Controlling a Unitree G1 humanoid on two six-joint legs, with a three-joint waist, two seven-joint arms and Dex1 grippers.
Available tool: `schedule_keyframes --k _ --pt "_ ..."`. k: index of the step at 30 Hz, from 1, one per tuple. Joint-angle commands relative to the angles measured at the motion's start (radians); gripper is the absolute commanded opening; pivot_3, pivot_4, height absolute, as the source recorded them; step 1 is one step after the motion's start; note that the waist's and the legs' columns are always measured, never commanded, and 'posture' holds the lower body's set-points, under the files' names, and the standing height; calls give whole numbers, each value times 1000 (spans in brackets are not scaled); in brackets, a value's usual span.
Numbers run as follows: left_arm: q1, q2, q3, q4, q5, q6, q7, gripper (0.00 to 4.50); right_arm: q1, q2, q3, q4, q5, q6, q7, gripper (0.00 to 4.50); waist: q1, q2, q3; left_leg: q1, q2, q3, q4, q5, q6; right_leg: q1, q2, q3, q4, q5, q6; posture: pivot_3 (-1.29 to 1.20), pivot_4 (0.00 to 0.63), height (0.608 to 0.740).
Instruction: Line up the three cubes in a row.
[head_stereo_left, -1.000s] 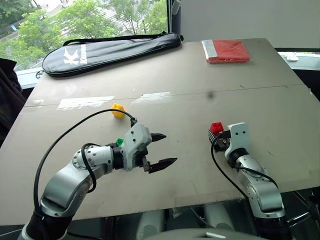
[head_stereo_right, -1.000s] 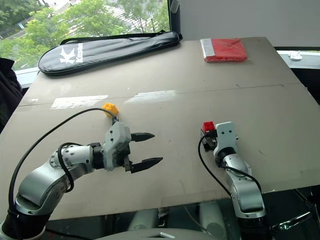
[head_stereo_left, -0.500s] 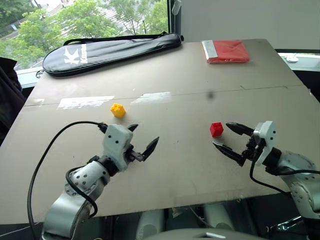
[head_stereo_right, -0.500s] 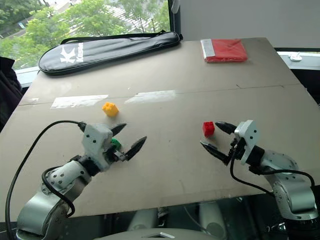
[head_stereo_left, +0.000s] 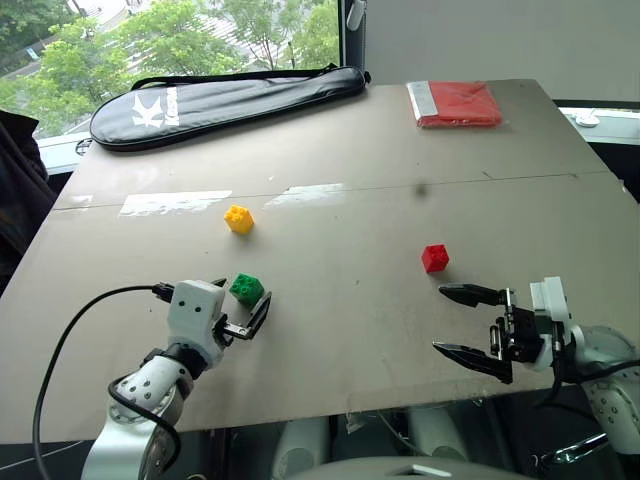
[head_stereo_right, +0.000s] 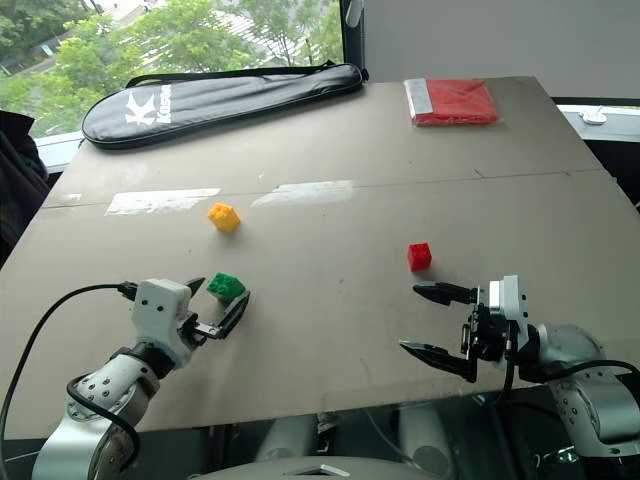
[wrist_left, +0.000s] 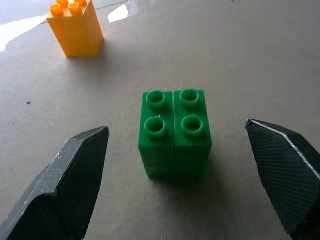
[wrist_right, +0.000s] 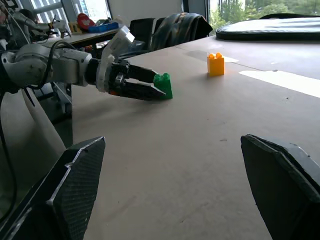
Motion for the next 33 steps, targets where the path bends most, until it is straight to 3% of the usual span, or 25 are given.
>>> schedule_keyframes --k 1,4,9,14,19,24,33 --pt "-22 15 -34 52 3 -45 -54 4500 6 1 -13 -20 -2 -42 9 4454 1 0 0 0 0 0 0 0 0 0 0 0 0 0 0 0 150 701" --pt "-49 11 -41 99 5 -64 -65 3573 20 5 -14 -31 -1 -51 -1 4500 5 0 0 0 0 0 0 0 0 0 -1 0 0 0 0 0 150 701" --pt "-66 13 -36 123 -4 -79 -82 1282 50 7 -18 -52 7 -57 -13 4500 6 0 0 0 0 -1 0 0 0 0 -3 1 0 0 0 0 150 701" --pt "-106 30 -49 137 -12 -115 -136 1272 68 10 -26 -50 4 -74 -17 4500 10 0 0 1 -1 -1 0 0 0 1 -4 1 0 0 0 0 150 701" --pt "-248 70 -154 166 -118 -79 -355 1272 66 19 -39 -16 -15 -119 -28 4500 22 0 0 0 -1 1 1 0 0 1 -4 -1 0 0 0 0 150 701" --pt "-512 105 -373 397 3 -177 -580 1272 84 25 -40 11 -23 -149 -28 4500 24 0 0 0 -3 2 1 0 0 2 -3 -1 0 0 0 0 150 701" --pt "-937 -53 -540 914 106 -371 -798 1272 158 45 -92 22 -46 -209 -66 4500 14 0 -1 0 -4 3 2 0 0 2 -2 0 0 1 0 0 150 701"
